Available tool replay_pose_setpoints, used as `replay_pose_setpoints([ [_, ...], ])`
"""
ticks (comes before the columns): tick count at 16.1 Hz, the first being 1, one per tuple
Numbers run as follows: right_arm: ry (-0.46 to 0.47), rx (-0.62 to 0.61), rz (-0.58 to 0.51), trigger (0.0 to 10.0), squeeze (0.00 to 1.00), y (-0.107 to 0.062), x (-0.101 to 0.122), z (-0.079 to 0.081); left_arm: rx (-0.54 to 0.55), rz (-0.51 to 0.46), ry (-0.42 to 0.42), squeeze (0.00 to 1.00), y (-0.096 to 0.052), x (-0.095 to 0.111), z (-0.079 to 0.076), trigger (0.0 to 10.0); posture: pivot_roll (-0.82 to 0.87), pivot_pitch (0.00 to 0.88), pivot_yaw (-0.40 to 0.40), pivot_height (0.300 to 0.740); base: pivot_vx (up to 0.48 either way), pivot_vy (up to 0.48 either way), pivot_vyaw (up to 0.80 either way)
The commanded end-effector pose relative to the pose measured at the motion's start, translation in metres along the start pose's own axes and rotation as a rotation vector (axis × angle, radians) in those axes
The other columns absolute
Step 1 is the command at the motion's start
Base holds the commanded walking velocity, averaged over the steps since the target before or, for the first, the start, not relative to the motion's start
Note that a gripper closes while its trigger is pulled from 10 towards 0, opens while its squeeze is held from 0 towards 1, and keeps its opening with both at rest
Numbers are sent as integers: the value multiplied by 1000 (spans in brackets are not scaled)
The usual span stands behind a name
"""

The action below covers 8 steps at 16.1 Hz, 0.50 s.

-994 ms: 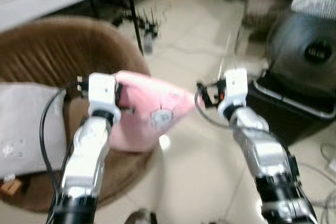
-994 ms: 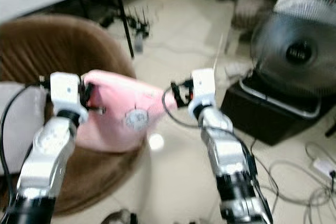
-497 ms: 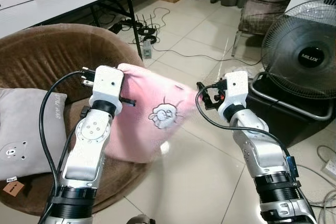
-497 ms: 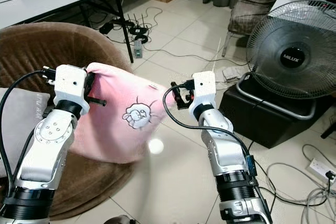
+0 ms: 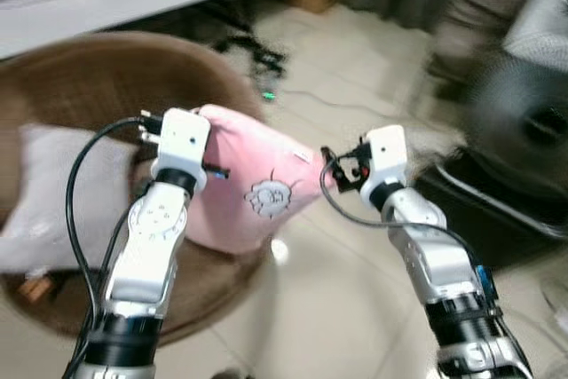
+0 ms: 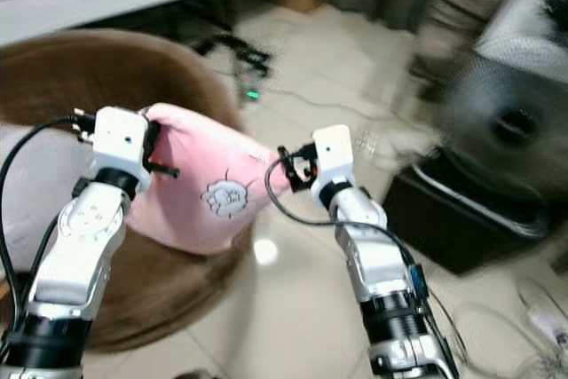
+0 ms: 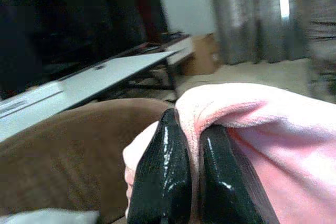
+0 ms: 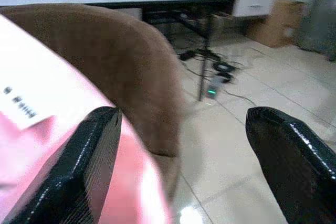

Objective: Move the pillow to the sofa from floor

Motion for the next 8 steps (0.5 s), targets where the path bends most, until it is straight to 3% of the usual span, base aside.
replay_pose_setpoints([
  [1,-4,14,-12,10000,0,3,3,1,24,-59,15,0,5,15,6,10000,75,0,-3,740,349,0,800],
  [5,-1,-5,-3,10000,0,2,-1,-2,13,-50,23,0,5,13,5,10000,70,0,1,740,352,0,800],
  [8,19,-83,25,10000,0,1,-6,-13,-14,-44,25,0,9,13,2,10000,60,0,18,740,352,0,0],
])
Point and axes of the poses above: a point about 5 cm out from each wrist's last joint towards the gripper, its own y axis pointing out of the wrist towards the gripper, its own x axis along the axis of the wrist's last joint, z = x × y, the point moved 2 cm from there along y, pointing out of the wrist towards the gripper, and after that the axes turned 12 degrees about -y, right-handed, at the moved point
